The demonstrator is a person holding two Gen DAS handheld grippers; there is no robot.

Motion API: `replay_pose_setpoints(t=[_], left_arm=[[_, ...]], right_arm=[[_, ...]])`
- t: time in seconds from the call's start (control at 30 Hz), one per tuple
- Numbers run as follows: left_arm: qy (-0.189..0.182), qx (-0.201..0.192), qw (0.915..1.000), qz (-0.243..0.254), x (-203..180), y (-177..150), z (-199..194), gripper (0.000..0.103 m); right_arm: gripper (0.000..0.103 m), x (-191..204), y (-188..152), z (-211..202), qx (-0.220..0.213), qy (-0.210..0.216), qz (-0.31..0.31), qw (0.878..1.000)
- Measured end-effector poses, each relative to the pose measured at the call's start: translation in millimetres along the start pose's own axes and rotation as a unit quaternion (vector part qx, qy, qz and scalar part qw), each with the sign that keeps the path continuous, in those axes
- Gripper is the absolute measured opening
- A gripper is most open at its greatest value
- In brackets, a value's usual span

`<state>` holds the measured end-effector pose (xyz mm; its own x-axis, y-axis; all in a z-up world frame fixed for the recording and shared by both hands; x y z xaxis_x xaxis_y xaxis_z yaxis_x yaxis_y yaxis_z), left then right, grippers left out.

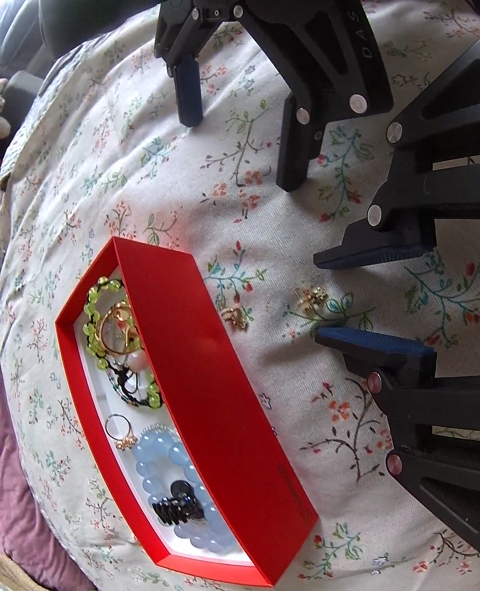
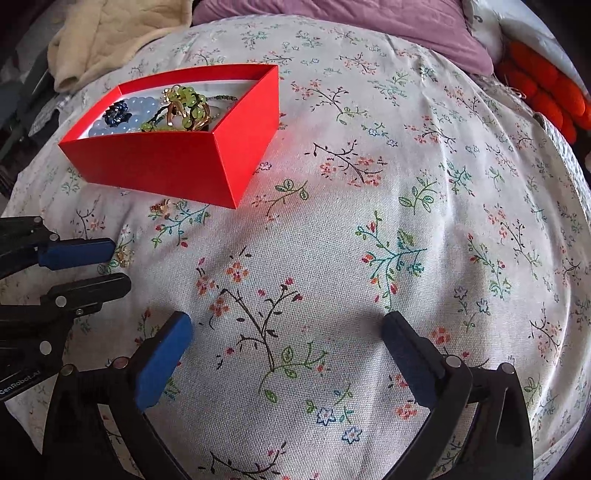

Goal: Organize jewelry
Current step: 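Close the left tool on the small gold earring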

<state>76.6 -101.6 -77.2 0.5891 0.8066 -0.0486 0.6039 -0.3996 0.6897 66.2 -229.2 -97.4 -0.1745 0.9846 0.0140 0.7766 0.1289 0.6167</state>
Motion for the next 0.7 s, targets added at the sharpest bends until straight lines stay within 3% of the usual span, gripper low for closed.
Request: replay_pose_setpoints(t=[0.2,0.37,0.7], left_arm=[[0.005,-0.005,1.0000,0.005,-1,1,4,0.021],[0.019,-0.005,0.9997,0.017,-4,0,4,0.005],[0.049,-0.012,0.9987,0.002,19,1,-14,0.005]], right_arm=[[0.103,1,0,0,0.001,-0.002,-0.003,1.000],[0.103,2,4,1,0.011,0.001,-0.004,1.000],[0.099,23,15,0,-0.005,0.015,-0.016,1.000]])
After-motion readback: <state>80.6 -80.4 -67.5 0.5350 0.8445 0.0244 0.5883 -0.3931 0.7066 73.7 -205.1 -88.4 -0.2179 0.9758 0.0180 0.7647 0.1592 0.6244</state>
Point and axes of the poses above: each gripper's, at about its wrist camera, not at the fingertips, and z roughly the way its jaws point, x to its left, y to its top, the point moved 3 cm from there along z, roughly the way its jaws point, and after that the axes turned 14 degrees about -x, right-handed, at the moved point
